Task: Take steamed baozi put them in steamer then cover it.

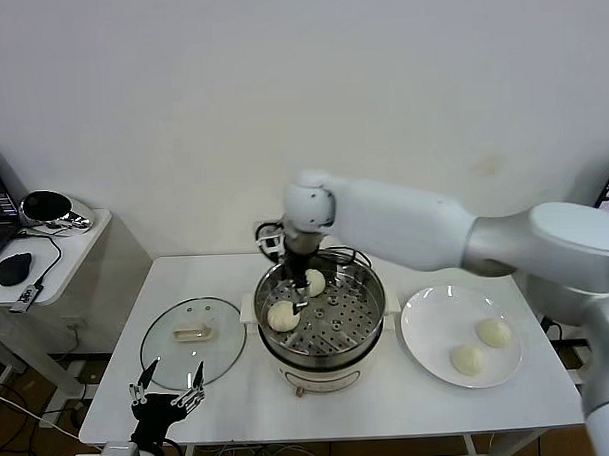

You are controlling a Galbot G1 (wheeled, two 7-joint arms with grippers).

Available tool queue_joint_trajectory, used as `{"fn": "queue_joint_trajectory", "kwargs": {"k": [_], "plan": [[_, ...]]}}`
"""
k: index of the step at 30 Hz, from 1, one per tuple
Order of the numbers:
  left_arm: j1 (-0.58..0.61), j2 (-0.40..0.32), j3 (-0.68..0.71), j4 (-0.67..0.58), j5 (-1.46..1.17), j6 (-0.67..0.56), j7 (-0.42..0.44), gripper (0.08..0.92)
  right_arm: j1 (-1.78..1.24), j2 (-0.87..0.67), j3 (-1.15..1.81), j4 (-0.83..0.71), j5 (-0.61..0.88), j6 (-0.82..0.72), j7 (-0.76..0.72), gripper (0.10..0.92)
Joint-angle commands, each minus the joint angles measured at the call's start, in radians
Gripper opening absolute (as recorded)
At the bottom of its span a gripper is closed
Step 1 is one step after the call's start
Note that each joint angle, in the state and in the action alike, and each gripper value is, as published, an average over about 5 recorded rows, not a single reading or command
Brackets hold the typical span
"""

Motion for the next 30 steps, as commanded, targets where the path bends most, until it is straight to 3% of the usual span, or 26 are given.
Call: {"fn": "queue_joint_trajectory", "kwargs": {"k": [1,8,14,21,30], "plan": [[0.012,0.008,0.009,-0.01,-0.013,0.01,0.006,0.823,0.086,-0.378,0.072,0.175,-0.046,0.147,-0.085,0.823],[0.023,0.011,0.012,-0.023,-0.019,0.019,0.011,0.823,0.017,-0.644,0.141,0.221,-0.182,0.257,-0.12,0.823],[0.033,0.0,0.02,-0.026,-0.015,0.025,0.011,0.823,-0.213,-0.763,0.274,0.215,-0.324,0.303,-0.118,0.823],[0.05,-0.004,0.033,-0.042,-0.008,0.032,0.011,0.823,-0.519,-0.767,0.467,0.187,-0.478,0.353,-0.126,0.823],[0.044,0.003,0.024,-0.013,-0.006,0.037,0.014,0.823,-0.653,-0.705,0.542,0.128,-0.58,0.377,-0.123,0.823]]}}
